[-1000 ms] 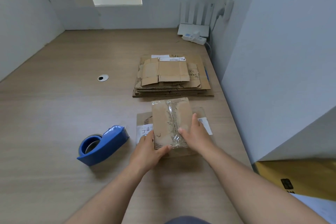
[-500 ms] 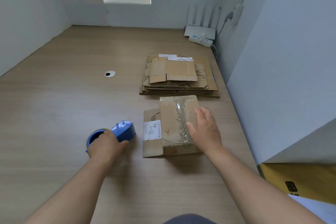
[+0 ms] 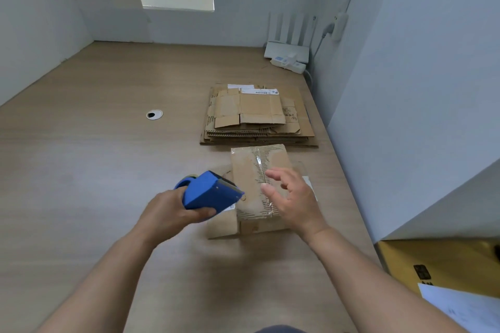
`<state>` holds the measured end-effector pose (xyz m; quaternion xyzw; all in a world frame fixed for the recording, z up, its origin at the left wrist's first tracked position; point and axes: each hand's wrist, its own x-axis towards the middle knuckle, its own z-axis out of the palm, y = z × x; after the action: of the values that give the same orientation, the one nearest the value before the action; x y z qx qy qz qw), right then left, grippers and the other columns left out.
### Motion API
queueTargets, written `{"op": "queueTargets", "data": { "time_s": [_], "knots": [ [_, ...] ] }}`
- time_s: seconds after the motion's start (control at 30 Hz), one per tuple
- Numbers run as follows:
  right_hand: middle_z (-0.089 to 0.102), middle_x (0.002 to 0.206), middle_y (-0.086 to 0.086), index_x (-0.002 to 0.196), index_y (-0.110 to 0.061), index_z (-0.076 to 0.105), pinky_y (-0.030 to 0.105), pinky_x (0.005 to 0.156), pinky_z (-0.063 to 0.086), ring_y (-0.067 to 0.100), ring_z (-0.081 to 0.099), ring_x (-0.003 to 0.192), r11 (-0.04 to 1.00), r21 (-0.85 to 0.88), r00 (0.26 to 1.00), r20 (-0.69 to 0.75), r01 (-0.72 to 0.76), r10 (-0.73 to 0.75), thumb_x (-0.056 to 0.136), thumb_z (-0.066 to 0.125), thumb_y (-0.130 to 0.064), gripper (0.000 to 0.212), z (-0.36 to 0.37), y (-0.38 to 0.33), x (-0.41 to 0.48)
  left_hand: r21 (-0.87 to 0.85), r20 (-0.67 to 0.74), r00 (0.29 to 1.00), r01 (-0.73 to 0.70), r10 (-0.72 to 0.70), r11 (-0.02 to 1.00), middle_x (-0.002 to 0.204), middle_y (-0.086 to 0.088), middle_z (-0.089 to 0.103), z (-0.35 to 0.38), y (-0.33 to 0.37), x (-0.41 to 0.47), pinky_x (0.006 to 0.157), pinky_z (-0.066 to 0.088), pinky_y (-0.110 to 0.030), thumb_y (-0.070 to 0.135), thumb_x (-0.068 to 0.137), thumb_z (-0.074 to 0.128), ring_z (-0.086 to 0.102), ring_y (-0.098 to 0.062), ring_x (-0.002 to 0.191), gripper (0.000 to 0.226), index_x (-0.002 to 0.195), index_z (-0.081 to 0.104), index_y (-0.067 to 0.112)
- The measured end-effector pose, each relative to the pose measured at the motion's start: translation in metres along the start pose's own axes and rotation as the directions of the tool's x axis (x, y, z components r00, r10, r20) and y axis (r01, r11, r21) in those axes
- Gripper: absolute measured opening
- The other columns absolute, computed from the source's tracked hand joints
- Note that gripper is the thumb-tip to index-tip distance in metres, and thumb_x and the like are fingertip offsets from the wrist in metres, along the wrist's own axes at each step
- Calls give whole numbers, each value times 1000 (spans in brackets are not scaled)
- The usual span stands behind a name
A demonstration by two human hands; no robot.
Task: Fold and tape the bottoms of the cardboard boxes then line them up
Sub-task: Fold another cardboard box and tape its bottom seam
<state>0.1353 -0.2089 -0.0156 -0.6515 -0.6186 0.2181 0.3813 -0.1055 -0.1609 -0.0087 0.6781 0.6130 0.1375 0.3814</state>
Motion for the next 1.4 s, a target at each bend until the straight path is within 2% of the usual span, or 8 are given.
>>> {"op": "queueTargets", "data": {
  "time_s": [0.27,0.5,0.7,0.83,1.03,1.2,1.3,1.4],
  "knots": [
    [66,100,-4,104,-26,62,23,83,53,10,62,94,880,459,988,133,-126,73,85,68,-8,27,-12,-18,3,-68,194,975,-101,112,993,81,11,71,5,29,-13,72,53,-28,28,70,83,65,-5,74,24,86,66,35],
    [63,77,-5,79,-26,64,17,70,50,0,56,70,900,420,993,69,-116,96,86,65,-5,22,-25,-12,6,-89,259,958,-105,125,990,75,17,70,8,36,-9,59,46,-13,24,74,80,63,1,67,20,86,66,31],
    [57,81,-2,113,-34,58,19,82,51,3,55,77,883,442,986,121,-159,117,86,61,3,45,-32,-4,4,-88,309,942,-108,130,990,85,10,69,10,45,-5,58,45,-11,24,75,78,64,-1,69,22,89,63,31],
    [55,77,-1,135,-21,44,19,84,50,1,55,73,860,465,978,123,-208,170,86,62,2,57,-34,1,6,-74,321,938,-113,131,991,87,10,69,13,49,-2,58,45,-11,24,75,78,64,-1,69,22,89,63,32],
    [60,75,0,92,-11,67,11,61,46,8,53,66,835,466,955,180,-292,234,87,63,-1,11,-40,2,7,-49,342,930,-127,136,991,88,13,68,13,54,-1,61,45,-11,25,75,79,65,-5,76,24,89,62,36],
    [62,90,8,77,-22,64,12,63,46,14,53,77,865,425,963,130,-268,235,88,63,-7,18,-37,4,8,-19,351,927,-129,128,991,88,10,69,9,56,2,61,45,-12,30,74,79,65,-6,76,23,92,64,33],
    [64,81,3,76,-21,65,17,63,48,7,55,70,870,428,969,119,-245,215,87,64,-7,19,-38,1,7,-34,386,917,-94,100,995,87,10,69,5,58,3,62,44,-14,44,67,80,64,-8,78,31,92,64,33],
    [59,65,-4,76,-13,66,17,57,48,1,52,55,863,444,971,101,-239,217,88,63,-5,14,-42,0,6,-44,428,900,-72,84,996,78,14,71,-2,62,2,57,45,-12,83,27,72,65,-4,71,81,89,67,31]
  ]
}}
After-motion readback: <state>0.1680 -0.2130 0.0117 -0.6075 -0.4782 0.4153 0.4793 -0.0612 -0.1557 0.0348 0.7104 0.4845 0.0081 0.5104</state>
